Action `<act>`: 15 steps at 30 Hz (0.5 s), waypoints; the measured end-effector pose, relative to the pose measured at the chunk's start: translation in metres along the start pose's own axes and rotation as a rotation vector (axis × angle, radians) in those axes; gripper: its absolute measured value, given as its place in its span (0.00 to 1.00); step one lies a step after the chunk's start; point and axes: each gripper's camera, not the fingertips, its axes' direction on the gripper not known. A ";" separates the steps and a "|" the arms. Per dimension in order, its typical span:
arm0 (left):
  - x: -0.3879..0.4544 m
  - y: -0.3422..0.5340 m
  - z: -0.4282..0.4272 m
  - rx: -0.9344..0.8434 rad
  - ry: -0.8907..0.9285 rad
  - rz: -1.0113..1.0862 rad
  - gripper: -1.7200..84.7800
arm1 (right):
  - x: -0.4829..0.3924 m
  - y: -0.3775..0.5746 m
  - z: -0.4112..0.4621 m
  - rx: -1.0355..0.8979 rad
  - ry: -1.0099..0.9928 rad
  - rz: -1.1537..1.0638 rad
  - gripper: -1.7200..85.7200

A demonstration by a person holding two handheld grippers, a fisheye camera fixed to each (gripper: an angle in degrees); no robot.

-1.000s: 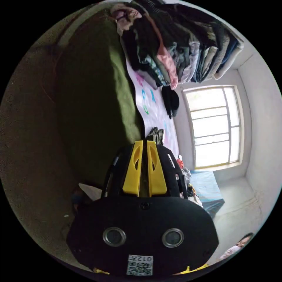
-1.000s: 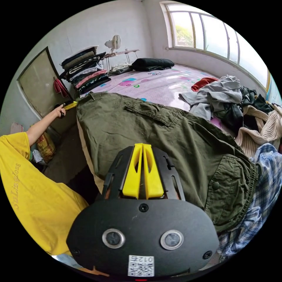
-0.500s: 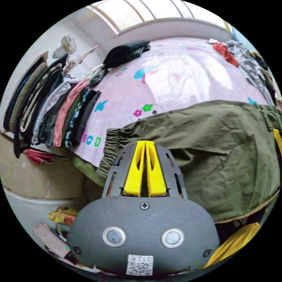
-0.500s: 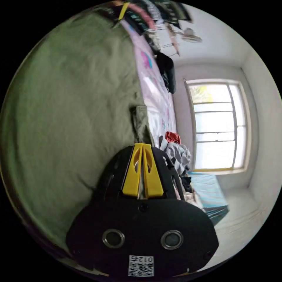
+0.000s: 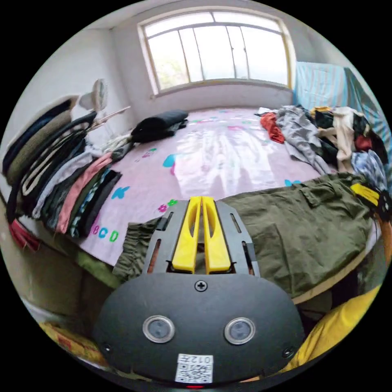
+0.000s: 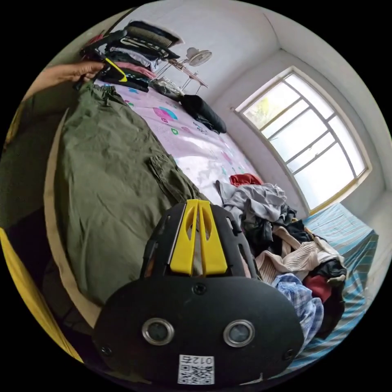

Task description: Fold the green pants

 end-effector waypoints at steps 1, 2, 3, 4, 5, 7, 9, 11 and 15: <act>0.012 -0.011 0.004 -0.005 0.059 0.056 0.06 | 0.032 0.011 0.003 -0.023 -0.090 0.021 0.08; 0.039 -0.032 0.013 -0.010 0.151 0.161 0.08 | 0.048 0.015 0.006 -0.039 -0.127 0.030 0.09; 0.065 -0.053 0.024 -0.023 0.188 0.247 0.11 | 0.078 0.022 0.014 -0.075 -0.191 0.044 0.10; 0.079 -0.063 0.030 -0.036 0.198 0.288 0.12 | 0.105 0.026 0.023 -0.104 -0.260 0.057 0.11; 0.105 -0.083 0.045 -0.078 0.228 0.363 0.13 | 0.117 0.027 0.029 -0.115 -0.299 0.062 0.11; 0.144 -0.107 0.070 -0.158 0.291 0.492 0.14 | 0.153 0.027 0.055 -0.178 -0.407 0.045 0.11; 0.189 -0.129 0.100 -0.248 0.266 0.643 0.15 | 0.169 0.027 0.079 -0.234 -0.441 0.018 0.12; 0.213 -0.141 0.121 -0.310 0.244 0.720 0.15 | 0.180 0.027 0.100 -0.283 -0.494 -0.011 0.13; 0.233 -0.163 0.149 -0.406 0.313 0.789 0.13 | 0.195 0.031 0.132 -0.345 -0.578 -0.055 0.13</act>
